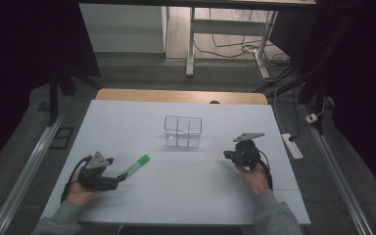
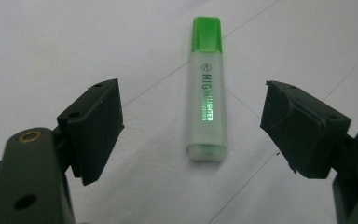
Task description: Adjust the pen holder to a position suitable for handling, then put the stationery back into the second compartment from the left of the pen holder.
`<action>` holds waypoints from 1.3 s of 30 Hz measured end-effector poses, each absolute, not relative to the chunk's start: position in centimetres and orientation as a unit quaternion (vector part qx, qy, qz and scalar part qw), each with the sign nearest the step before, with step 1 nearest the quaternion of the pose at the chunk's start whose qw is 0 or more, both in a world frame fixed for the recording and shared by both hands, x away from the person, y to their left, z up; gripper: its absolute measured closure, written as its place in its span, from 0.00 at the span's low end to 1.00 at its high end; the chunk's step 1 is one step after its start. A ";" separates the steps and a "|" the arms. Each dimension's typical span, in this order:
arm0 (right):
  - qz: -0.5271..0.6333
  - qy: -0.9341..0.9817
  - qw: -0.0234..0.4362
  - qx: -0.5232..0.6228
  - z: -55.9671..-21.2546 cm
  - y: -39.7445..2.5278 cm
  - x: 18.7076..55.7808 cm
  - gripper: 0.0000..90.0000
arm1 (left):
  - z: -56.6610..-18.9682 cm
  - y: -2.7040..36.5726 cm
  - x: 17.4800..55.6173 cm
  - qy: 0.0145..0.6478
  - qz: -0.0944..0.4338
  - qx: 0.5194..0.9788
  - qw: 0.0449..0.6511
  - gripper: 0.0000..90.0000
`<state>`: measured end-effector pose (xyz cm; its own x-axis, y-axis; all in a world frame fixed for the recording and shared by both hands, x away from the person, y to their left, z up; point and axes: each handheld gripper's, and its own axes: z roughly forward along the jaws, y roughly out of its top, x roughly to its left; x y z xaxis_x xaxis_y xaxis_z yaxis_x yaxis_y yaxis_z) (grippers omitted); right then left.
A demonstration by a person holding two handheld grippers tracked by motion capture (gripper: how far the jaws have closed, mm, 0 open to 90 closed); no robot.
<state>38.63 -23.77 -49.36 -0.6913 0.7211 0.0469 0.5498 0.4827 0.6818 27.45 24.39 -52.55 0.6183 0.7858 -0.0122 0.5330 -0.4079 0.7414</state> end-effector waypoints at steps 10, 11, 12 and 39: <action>0.359 0.847 0.127 0.371 -49.6 -26.6 35.7 0.67 | -52.5 24.6 27.5 0.404 0.175 0.819 0.369 0.23; 0.362 0.845 0.128 0.372 -49.6 -26.9 35.5 0.62 | -52.5 24.6 27.5 0.404 0.175 0.819 0.368 0.23; 0.369 0.842 0.126 0.373 -49.5 -27.2 35.3 0.59 | -52.5 24.6 27.5 0.404 0.175 0.819 0.369 0.23; 0.380 0.854 0.125 0.333 -49.7 -28.3 34.0 0.46 | -48.9 22.3 30.0 0.354 0.152 0.862 0.331 0.24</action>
